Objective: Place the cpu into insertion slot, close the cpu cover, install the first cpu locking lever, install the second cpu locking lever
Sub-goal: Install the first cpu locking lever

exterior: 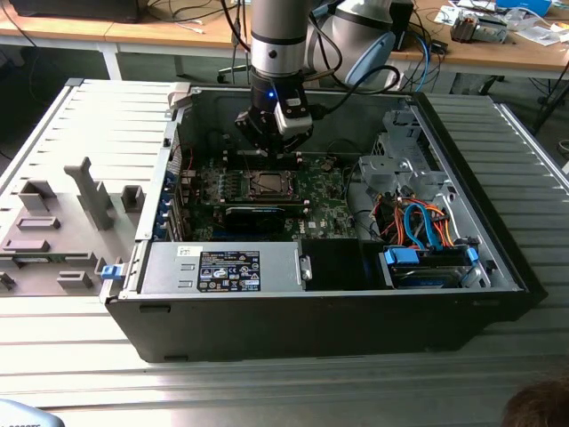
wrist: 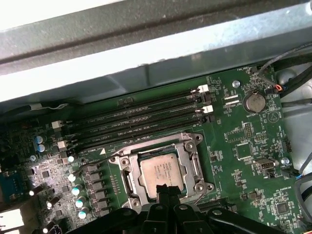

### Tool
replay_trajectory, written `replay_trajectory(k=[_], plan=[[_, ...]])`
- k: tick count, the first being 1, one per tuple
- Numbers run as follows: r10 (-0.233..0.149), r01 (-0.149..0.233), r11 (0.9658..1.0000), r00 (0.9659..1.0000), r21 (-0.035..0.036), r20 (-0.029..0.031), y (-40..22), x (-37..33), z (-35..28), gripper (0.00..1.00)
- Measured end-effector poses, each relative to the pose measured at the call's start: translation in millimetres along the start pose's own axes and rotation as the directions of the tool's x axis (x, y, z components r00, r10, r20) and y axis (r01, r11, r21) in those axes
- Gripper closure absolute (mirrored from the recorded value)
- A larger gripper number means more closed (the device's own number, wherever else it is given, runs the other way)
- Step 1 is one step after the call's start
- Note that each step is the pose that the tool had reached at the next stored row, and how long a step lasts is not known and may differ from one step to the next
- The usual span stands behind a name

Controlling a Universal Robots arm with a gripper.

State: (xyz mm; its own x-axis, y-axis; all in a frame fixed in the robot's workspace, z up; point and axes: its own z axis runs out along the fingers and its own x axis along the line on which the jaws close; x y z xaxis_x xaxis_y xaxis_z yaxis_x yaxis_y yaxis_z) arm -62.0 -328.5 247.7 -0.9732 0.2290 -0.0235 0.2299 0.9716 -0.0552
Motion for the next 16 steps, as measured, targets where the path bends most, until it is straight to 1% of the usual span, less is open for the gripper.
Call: replay_trajectory(k=[16], plan=[[-0.024,0.024,0.9997,0.9997,-0.0006,0.0014,0.1,-0.1,0.1,0.89]])
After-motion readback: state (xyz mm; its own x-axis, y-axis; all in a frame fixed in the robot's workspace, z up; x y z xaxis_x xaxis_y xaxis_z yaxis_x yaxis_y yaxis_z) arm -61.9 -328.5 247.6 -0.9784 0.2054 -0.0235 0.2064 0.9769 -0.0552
